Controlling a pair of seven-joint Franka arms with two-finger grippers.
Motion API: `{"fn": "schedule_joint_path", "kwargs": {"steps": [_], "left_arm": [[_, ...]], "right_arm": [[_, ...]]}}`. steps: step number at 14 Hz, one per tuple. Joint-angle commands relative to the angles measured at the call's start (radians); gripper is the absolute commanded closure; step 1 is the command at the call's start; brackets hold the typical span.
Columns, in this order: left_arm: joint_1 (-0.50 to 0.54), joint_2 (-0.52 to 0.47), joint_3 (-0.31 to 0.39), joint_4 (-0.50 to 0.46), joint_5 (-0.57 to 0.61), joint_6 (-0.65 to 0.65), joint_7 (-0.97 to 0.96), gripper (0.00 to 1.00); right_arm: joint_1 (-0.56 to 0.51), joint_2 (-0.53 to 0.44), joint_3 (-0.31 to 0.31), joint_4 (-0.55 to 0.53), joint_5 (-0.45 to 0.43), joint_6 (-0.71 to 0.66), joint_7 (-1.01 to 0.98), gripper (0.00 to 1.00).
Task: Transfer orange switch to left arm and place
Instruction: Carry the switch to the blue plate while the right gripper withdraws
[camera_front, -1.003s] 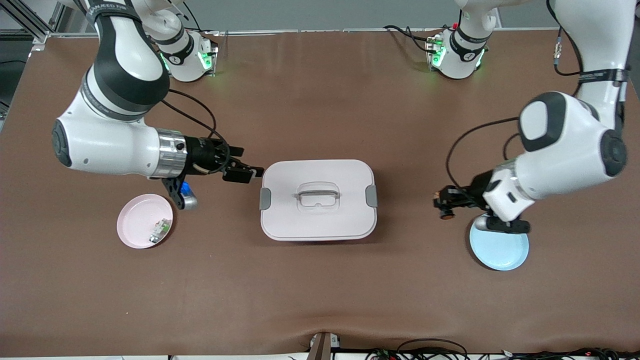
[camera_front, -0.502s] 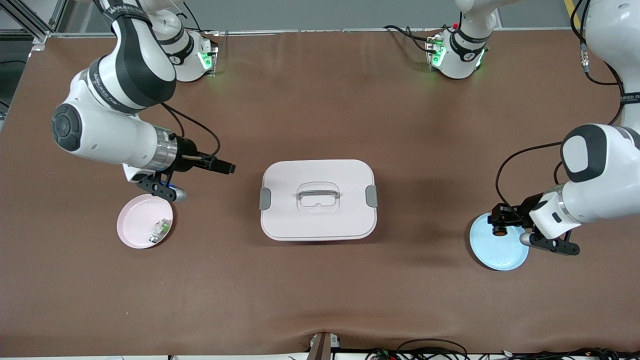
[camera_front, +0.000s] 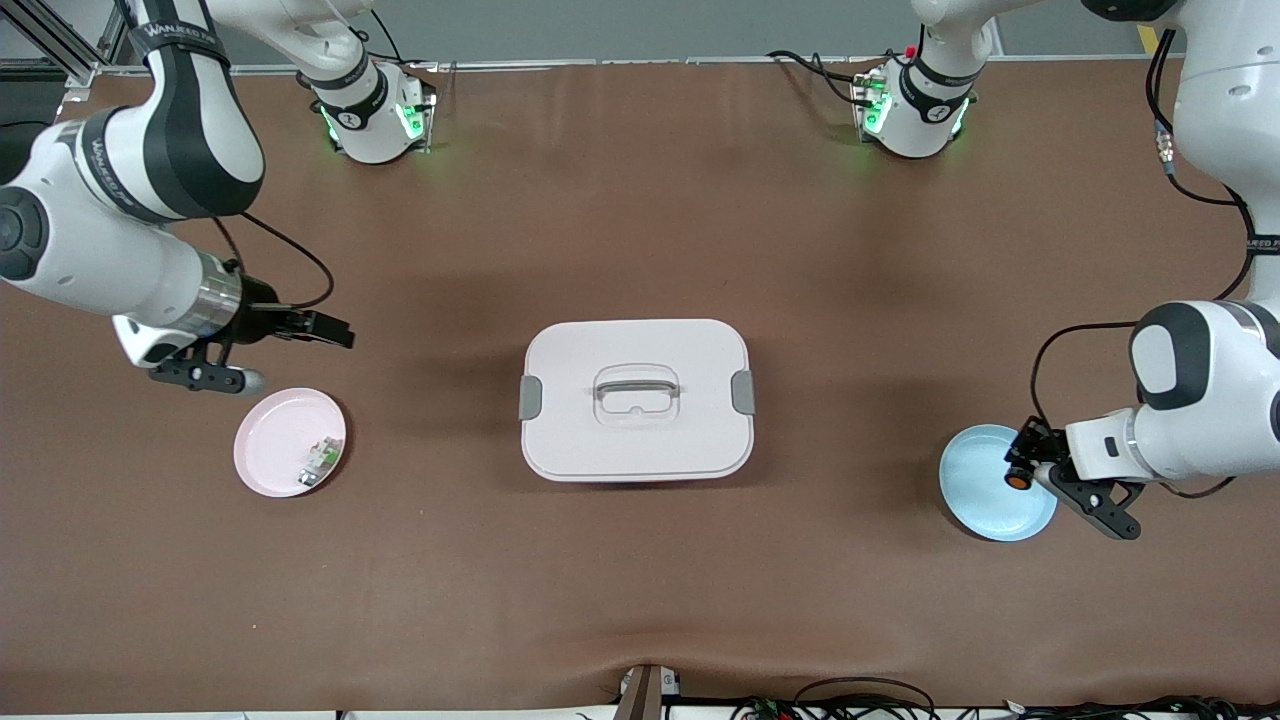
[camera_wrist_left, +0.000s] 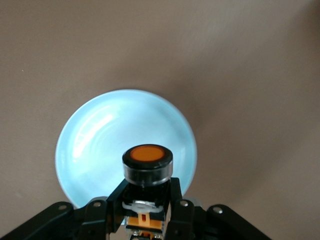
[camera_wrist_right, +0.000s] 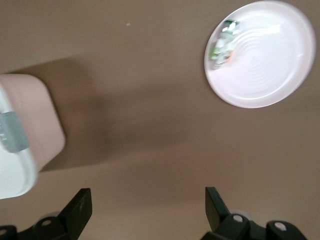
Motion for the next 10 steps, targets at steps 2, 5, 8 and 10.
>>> {"fn": "schedule_joint_path", "kwargs": {"steps": [2, 5, 8, 10], "left_arm": [[0.015, 0.054, 0.003, 0.021, 0.09, 0.081, 0.223, 1.0], [0.008, 0.081, 0.004, 0.019, 0.136, 0.15, 0.417, 1.0], [0.011, 0.12, 0.003, 0.016, 0.161, 0.187, 0.525, 1.0], [0.006, 0.143, 0.004, -0.008, 0.166, 0.22, 0.551, 1.0]], "right_arm": [[-0.042, -0.081, 0.018, -0.06, -0.085, 0.016, -0.038, 0.0], [-0.12, -0.12, 0.019, -0.103, -0.085, 0.039, -0.105, 0.0], [-0.185, -0.159, 0.02, -0.126, -0.085, 0.036, -0.18, 0.0], [-0.197, -0.173, 0.018, -0.121, -0.086, 0.03, -0.187, 0.0]]}}
